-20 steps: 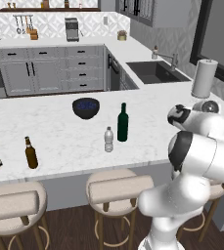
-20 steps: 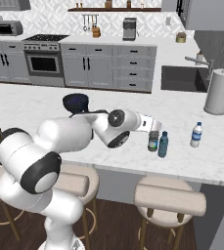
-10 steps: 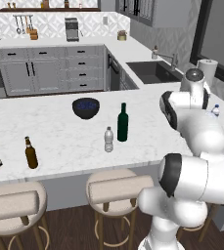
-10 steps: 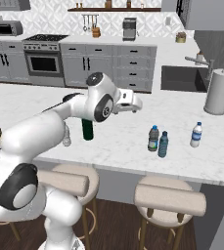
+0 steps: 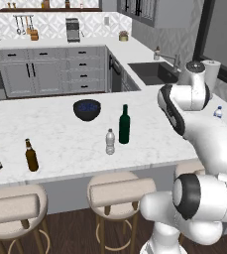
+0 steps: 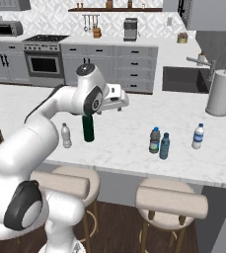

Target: Move the plastic bottles in the middle to the plastics group, and the glass bottles in the middle to the glass group.

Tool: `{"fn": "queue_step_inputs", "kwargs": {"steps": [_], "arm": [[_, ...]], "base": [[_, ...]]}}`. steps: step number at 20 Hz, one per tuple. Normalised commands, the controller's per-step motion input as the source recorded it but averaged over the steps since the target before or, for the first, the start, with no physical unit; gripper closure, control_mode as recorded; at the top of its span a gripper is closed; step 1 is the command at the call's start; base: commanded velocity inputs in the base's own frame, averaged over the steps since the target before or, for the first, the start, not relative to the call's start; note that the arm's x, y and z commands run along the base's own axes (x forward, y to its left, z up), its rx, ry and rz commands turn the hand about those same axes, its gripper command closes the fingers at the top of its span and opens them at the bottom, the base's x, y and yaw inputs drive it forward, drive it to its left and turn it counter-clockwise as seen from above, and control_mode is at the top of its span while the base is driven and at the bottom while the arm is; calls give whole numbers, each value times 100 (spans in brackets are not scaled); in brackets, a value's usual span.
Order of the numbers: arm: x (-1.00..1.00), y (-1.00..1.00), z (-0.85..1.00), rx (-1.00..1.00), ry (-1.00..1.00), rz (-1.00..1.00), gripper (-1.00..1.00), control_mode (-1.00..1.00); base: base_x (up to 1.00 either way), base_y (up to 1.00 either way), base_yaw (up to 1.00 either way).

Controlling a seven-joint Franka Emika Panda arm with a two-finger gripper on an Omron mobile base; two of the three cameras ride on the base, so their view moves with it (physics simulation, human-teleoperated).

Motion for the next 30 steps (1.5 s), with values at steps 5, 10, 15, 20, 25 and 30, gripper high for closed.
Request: {"fn": "queue_step_inputs", "kwargs": {"steps": [5, 10, 15, 20, 25, 30], "arm": [[-13, 100, -2, 0, 0, 19, -100, -100], [1, 100, -4, 0, 3, 6, -100, -100], [1, 100, -6, 0, 7, 0, -100, -100], [30, 100, -40, 0, 12, 0, -100, -100], [49, 81, -36, 1, 18, -3, -100, -100], [50, 2, -32, 12, 14, -12, -100, -100]], "base": [[0, 0, 0], [0, 0, 0], [0, 0, 0], [0, 0, 0], [0, 0, 0], [0, 0, 0]]}}
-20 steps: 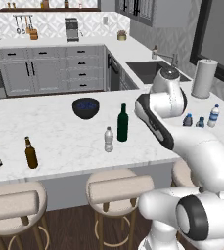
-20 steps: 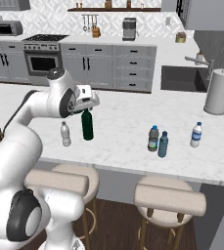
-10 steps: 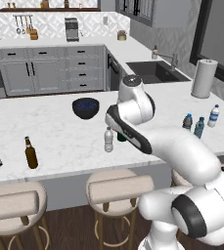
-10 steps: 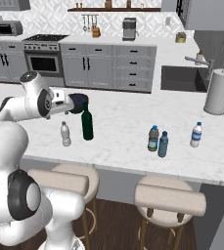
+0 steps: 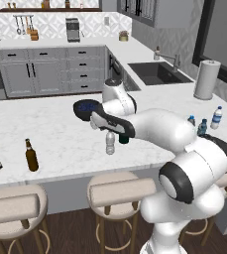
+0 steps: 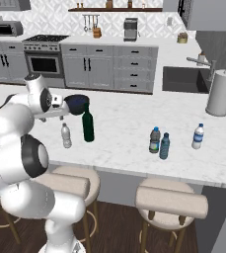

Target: Move the plastic bottles in the middle to the plastics group, and the glass bottles in the middle to the glass group.

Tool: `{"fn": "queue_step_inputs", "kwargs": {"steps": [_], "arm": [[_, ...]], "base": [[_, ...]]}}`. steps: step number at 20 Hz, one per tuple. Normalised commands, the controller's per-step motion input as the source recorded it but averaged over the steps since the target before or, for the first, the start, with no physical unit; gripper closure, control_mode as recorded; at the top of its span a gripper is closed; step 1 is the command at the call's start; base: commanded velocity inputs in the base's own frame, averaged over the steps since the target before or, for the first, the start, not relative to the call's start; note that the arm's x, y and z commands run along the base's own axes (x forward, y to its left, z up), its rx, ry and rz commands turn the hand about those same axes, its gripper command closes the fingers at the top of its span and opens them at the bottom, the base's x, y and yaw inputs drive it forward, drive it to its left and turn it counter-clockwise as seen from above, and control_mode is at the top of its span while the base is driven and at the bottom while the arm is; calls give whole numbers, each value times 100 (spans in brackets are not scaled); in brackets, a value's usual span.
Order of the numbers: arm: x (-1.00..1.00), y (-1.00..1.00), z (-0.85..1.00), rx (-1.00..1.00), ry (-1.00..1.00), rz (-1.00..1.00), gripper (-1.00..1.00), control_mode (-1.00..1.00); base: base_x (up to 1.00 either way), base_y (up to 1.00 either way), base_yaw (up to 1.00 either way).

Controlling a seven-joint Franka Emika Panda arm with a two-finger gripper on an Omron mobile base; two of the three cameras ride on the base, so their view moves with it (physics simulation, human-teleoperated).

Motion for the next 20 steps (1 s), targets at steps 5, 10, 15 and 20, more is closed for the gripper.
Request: {"fn": "queue_step_inputs", "kwargs": {"steps": [5, 10, 15, 20], "arm": [[28, -24, -20, 4, 14, -11, -100, -100], [1, -7, -38, 0, 3, 0, -100, -100], [9, 0, -35, 0, -1, 0, -100, -100], [13, 0, -14, 5, -4, -1, -100, -100]], "base": [[0, 0, 0], [0, 0, 0], [0, 0, 0], [0, 0, 0]]}}
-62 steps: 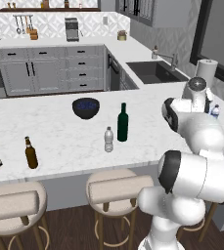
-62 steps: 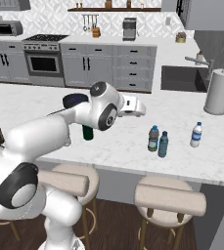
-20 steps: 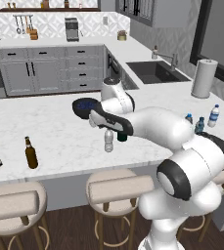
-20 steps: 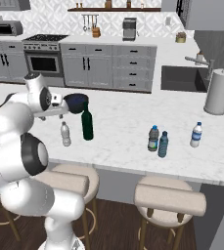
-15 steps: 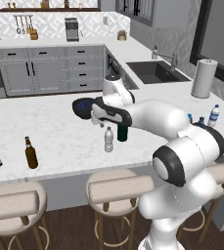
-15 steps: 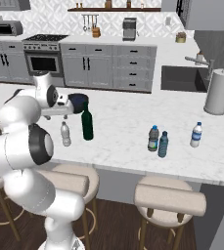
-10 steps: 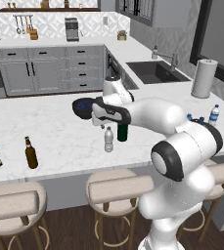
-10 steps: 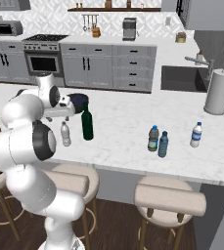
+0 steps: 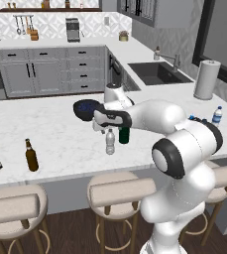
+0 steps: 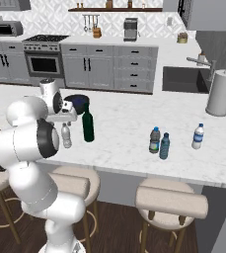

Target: Move the plastic bottles in the middle to the plastics group, and the glass bottles in the middle to the glass group.

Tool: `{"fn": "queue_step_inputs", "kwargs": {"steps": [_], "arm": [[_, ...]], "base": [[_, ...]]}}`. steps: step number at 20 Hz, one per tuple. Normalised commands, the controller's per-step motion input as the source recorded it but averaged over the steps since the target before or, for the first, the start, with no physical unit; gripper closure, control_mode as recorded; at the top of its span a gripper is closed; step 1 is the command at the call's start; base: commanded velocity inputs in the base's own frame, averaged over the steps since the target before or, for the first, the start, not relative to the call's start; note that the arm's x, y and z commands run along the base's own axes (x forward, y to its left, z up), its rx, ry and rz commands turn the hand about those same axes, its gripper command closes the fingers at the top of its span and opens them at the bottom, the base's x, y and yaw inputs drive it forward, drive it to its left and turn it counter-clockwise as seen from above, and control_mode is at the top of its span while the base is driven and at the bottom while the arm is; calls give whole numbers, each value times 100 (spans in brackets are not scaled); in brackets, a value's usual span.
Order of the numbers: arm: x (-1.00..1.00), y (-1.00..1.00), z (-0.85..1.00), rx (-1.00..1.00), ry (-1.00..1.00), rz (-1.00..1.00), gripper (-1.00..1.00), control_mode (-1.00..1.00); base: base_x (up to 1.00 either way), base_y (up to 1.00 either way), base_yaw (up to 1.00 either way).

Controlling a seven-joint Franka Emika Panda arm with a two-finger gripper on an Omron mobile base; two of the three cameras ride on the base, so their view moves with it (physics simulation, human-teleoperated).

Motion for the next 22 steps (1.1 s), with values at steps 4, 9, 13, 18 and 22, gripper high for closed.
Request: {"fn": "queue_step_inputs", "kwargs": {"steps": [4, 9, 13, 18, 22], "arm": [[9, 0, -9, 9, -1, -1, -100, -100], [0, 0, -10, 4, -2, 0, -100, -100], [-36, -4, 0, 0, -4, 0, -100, -100], [-21, -7, -20, 0, -9, 0, -100, -100], [15, 0, -18, 0, -5, -1, -100, -100]], "base": [[0, 0, 0], [0, 0, 0], [0, 0, 0], [0, 0, 0], [0, 0, 0]]}}
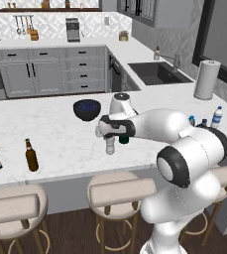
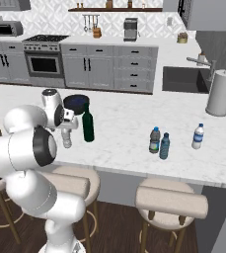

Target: Move the plastic bottles in the middle to the plastics group, and the glass bottles in the middle to the glass group.

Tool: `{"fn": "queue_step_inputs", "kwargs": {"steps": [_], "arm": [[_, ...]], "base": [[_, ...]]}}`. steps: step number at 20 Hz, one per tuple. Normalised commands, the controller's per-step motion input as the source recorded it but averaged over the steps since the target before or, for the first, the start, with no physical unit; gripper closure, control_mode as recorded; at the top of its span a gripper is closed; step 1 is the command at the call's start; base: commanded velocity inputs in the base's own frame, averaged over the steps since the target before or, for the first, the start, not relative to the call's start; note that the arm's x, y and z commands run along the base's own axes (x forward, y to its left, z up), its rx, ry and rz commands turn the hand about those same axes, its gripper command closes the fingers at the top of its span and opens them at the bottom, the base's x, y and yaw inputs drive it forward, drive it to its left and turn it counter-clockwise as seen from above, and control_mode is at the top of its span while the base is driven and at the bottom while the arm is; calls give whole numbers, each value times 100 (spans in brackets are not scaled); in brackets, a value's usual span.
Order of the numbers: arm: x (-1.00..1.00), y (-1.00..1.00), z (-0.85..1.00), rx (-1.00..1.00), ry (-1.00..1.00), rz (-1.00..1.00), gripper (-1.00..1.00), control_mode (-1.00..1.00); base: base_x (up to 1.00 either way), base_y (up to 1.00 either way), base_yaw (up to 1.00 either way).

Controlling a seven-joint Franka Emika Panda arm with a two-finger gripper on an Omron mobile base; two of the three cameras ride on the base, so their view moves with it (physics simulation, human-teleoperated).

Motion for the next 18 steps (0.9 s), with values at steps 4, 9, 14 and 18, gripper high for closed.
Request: {"fn": "queue_step_inputs", "kwargs": {"steps": [4, 9, 14, 18], "arm": [[28, 4, -9, 0, 0, -1, -100, -100], [3, 0, 0, 0, 0, 0, -100, -100], [0, 0, -8, 0, -9, 0, -100, -100], [3, 2, -13, 0, -14, 0, -100, -100]], "base": [[0, 0, 0], [0, 0, 0], [0, 0, 0], [0, 0, 0]]}}
